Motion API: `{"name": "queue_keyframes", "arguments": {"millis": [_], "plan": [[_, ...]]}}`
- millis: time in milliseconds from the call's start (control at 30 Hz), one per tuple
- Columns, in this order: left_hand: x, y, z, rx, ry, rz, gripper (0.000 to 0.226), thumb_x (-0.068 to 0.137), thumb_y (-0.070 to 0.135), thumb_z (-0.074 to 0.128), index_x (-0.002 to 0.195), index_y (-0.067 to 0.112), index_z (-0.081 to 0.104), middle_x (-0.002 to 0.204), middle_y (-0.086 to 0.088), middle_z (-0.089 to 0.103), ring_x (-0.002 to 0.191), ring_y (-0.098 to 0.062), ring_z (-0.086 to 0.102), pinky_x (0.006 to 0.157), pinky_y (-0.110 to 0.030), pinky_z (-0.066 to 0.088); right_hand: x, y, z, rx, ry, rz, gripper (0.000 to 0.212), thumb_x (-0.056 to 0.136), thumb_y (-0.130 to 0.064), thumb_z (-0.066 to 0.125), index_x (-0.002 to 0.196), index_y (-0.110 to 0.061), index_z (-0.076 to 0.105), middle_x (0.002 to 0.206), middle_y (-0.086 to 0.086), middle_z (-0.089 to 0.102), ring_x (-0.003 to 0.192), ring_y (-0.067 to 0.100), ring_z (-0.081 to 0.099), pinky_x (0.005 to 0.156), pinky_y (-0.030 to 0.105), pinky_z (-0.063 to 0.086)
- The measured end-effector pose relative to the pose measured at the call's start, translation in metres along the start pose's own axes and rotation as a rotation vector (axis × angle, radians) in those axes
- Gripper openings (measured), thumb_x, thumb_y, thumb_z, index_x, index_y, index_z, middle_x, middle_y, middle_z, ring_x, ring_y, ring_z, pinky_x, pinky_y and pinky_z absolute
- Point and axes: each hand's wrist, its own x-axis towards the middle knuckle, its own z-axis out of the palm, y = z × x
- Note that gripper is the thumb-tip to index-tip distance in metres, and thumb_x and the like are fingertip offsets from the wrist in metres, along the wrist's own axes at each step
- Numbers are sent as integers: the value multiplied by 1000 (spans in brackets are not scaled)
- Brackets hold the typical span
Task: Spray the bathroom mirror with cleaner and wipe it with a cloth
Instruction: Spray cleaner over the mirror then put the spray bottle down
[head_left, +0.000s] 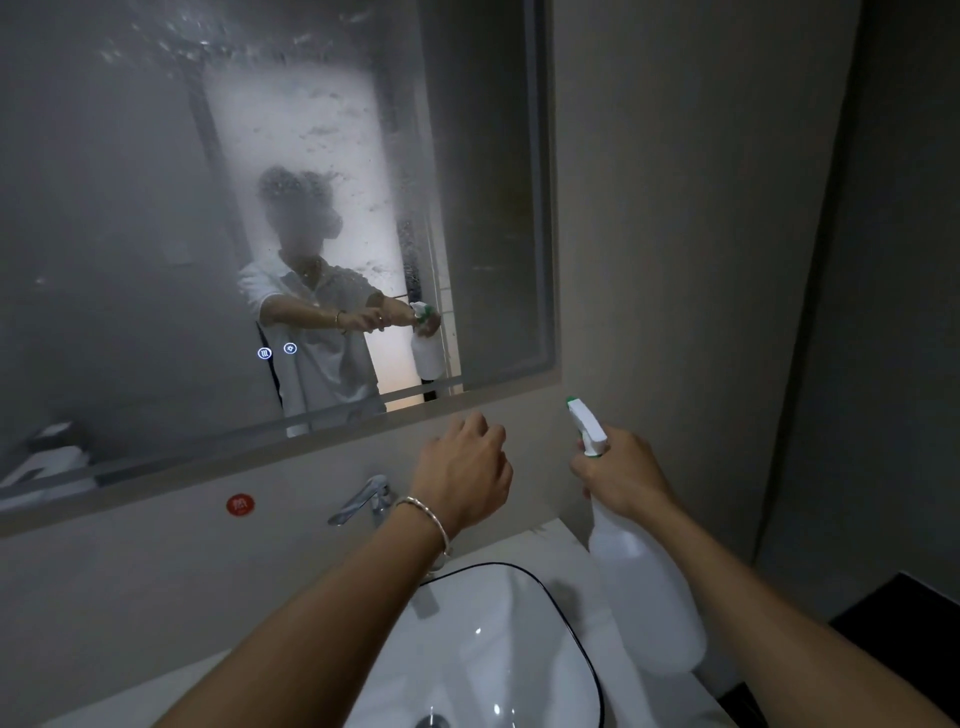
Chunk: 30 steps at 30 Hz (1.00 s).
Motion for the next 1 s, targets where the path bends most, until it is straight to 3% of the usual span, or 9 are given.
{"name": "queue_keyframes", "arguments": {"millis": [133,267,400,500,600,733,867,1000], "plan": [[-8,-1,3,-15,-12,-22,34,96,34,33,120,15,48,115,-4,49,97,-20,51,78,-34,48,-7,-7,12,5,-102,-14,9,74,-12,57,78,-5,55,65,2,58,52,18,63,58,31,50],[-16,-6,4,-15,-22,-41,34,96,33,33,121,15,48,116,-4,49,98,-21,51,78,-35,48,-10,-14,26,70,-133,-44,10,70,-15,56,76,-7,52,64,0,55,49,14,60,67,45,56],[-26,-18,6,-23,-20,-75,33,95,33,34,119,15,49,115,-4,49,98,-21,52,77,-34,47,-11,-20,38,59,-105,-61,14,67,-19,57,74,-7,53,61,-1,56,52,20,65,64,44,56],[-32,-30,7,-29,-14,-114,32,94,32,35,116,15,50,114,-5,50,98,-24,53,82,-38,48,-10,-24,47,19,-94,-73,15,60,-28,55,69,-16,55,59,0,60,57,26,66,64,44,57],[-38,-41,6,-19,-6,-146,32,94,31,36,116,14,52,114,-6,51,99,-25,53,80,-38,48,-11,-29,58,2,-114,-113,12,58,-31,53,69,-35,59,65,3,63,62,30,65,65,44,57],[-46,-57,4,-16,-10,-188,33,95,32,36,117,13,51,116,-7,51,98,-24,52,81,-37,48,-14,-43,67,19,-157,-182,18,64,-24,56,74,-10,52,66,7,62,63,30,66,63,44,55],[-52,-73,-3,-1,-3,-217,33,96,33,36,119,14,50,117,-7,50,96,-22,53,81,-36,49,-13,-63,73,32,-202,-249,20,71,-18,58,87,-6,54,72,9,61,71,31,67,63,43,53],[-62,-90,-11,20,18,-252,33,95,34,37,116,14,51,115,-7,50,96,-24,53,79,-36,49,-14,-79,87,40,-258,-271,29,73,-19,58,97,-4,57,80,11,64,65,24,67,67,46,56]]}}
